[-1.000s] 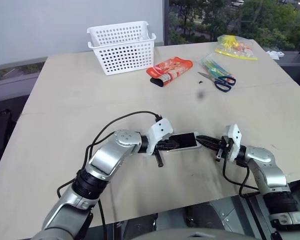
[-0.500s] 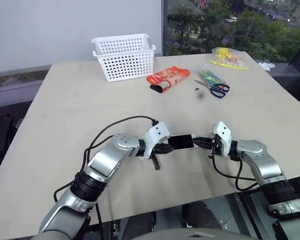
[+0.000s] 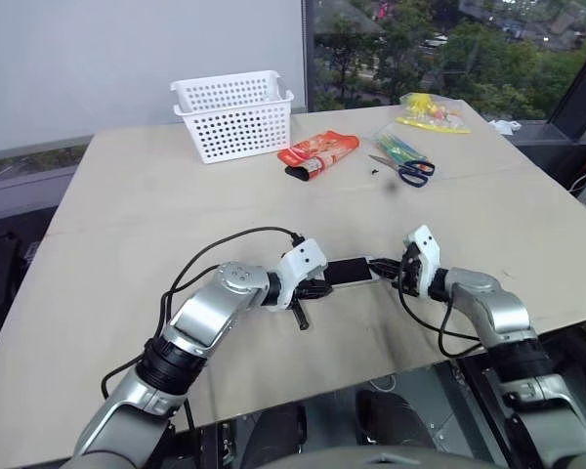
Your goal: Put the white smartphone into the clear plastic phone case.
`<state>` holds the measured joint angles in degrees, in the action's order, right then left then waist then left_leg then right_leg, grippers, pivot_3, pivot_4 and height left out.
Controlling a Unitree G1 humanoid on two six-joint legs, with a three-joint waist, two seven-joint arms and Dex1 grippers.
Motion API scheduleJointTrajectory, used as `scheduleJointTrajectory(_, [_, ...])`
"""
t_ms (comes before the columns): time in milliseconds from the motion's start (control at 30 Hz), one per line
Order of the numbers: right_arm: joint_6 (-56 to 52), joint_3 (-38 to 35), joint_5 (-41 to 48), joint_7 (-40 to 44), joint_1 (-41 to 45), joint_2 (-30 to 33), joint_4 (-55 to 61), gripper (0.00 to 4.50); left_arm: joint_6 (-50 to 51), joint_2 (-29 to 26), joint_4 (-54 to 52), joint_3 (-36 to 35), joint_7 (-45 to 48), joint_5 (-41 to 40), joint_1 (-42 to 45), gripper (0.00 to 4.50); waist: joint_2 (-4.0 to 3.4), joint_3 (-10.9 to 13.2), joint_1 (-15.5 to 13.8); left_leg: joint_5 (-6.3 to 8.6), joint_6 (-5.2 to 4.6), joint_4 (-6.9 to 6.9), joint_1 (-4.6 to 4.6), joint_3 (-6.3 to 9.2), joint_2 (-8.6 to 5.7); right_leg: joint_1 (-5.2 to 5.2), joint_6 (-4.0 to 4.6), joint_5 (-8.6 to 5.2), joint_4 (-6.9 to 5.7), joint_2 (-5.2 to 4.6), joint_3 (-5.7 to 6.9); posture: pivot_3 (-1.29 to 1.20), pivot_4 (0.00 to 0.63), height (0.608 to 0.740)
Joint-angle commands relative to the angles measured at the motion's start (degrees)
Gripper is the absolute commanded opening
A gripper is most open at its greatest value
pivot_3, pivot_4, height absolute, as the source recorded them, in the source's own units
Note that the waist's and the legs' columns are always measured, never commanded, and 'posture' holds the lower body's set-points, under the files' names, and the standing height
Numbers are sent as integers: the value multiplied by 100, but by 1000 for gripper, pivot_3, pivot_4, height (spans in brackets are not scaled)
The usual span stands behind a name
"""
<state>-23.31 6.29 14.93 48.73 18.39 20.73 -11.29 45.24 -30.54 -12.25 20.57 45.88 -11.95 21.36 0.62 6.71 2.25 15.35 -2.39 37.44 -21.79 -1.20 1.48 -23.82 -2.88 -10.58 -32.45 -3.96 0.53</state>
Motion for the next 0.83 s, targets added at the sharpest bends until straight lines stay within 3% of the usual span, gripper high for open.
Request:
scheduleJointTrajectory(33, [1071, 57, -229, 514, -311, 352, -274, 1851, -514, 68, -219, -455, -45, -182, -228, 0, -60, 61, -22, 0, 0, -1, -9, -2, -5, -6, 0, 0, 1, -13, 10, 0, 150, 740])
scheduleJointTrajectory(167, [1591, -221, 109, 901, -212, 507, -132, 3739, -825, 222, -308, -1068, -150, -468, -429, 0, -36, 153, -85, -3, -2, 0, -15, -11, -29, -31, -1, 1, -55, -23, 19, 0, 150, 740])
scheduleJointTrajectory(200, [1650, -279, 166, 939, -189, 532, -115, 4316, -913, 214, -338, -1163, -145, -500, -471, 253, -23, 161, -114, -6, -4, 1, -20, -12, -30, -41, 16, 14, -65, -15, 23, 0, 150, 740])
scheduleJointTrajectory(233, [1674, -388, 271, 999, -148, 581, -80, 4500, -928, 227, -396, -1358, -173, -615, -526, 522, -8, 175, -138, -9, -3, 10, -17, -16, -31, -42, 43, 46, -74, -7, 26, 0, 150, 740])
scheduleJointTrajectory(333, [1598, -793, 673, 1232, -66, 829, 99, 4500, -888, 100, -772, -2026, -44, -1105, -885, 1730, 16, 207, -145, -50, 11, 107, -25, -30, -48, -85, 23, 180, -201, -7, 1, 0, 150, 740])
scheduleJointTrajectory(433, [1478, -1061, 909, 1473, -111, 1149, 157, 4500, -1069, -257, -1000, -2390, 199, -1234, -1464, 3038, 17, 209, -146, -34, -7, 80, -114, -24, -52, -182, 4, 161, -211, 17, -6, 0, 150, 740])
scheduleJointTrajectory(533, [1698, -1125, 770, 1693, -194, 1484, -46, 4500, -1330, -579, -999, -2574, 273, -1097, -1951, 4453, 17, 209, -165, 6, -12, 70, -117, -11, -57, -191, -4, 109, -218, 26, 8, 0, 150, 740])
scheduleJointTrajectory(833, [2218, -1144, 715, 2734, 114, 2029, -1186, 4500, -1896, -698, -955, -2859, 247, -1079, -2689, 4453, 13, 240, -199, 54, -49, 87, -115, -26, -62, -173, 22, 66, -198, -3, 8, 0, 150, 740])
